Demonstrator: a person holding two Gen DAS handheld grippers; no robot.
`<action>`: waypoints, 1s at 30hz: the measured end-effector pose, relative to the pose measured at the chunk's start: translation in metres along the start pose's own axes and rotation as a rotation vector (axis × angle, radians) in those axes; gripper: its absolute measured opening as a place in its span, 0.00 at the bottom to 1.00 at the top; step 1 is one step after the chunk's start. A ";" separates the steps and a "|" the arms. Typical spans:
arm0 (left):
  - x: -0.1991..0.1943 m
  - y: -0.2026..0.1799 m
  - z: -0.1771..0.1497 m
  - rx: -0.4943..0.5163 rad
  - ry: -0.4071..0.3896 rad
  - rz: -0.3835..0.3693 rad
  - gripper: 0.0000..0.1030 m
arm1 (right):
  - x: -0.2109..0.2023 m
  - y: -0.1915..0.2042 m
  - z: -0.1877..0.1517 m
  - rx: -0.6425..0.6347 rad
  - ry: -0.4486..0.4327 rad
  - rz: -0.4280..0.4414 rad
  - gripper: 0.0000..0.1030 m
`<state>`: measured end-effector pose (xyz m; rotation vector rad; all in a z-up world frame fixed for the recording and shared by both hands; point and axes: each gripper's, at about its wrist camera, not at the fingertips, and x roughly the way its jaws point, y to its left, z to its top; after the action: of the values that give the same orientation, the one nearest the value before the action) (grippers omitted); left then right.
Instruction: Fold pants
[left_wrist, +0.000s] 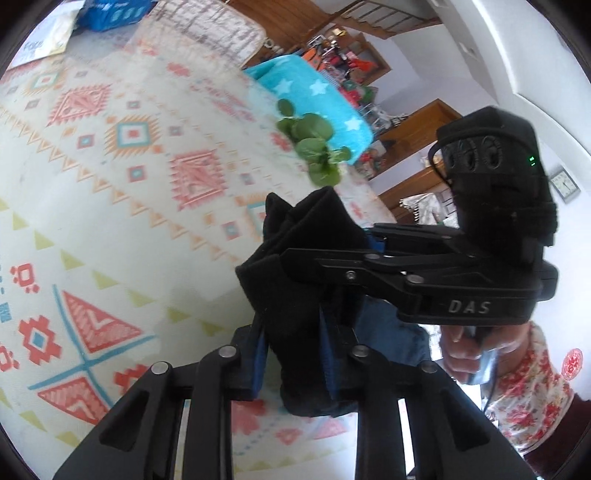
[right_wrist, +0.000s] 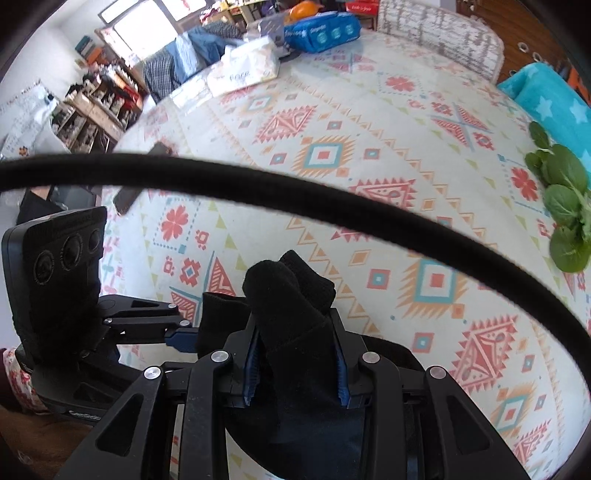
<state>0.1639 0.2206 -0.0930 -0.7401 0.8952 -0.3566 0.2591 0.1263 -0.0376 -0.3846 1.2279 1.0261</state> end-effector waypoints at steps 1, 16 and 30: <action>0.001 -0.005 0.000 0.001 -0.001 -0.010 0.23 | -0.006 -0.003 -0.003 0.009 -0.011 0.001 0.34; 0.082 -0.102 -0.036 0.103 0.097 -0.050 0.27 | -0.077 -0.090 -0.110 0.257 -0.123 -0.035 0.47; 0.097 -0.154 -0.100 0.296 0.264 -0.013 0.41 | -0.146 -0.154 -0.221 0.564 -0.274 -0.296 0.60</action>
<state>0.1431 0.0144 -0.0799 -0.4308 1.0577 -0.5946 0.2558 -0.1797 -0.0229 0.0187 1.1138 0.4317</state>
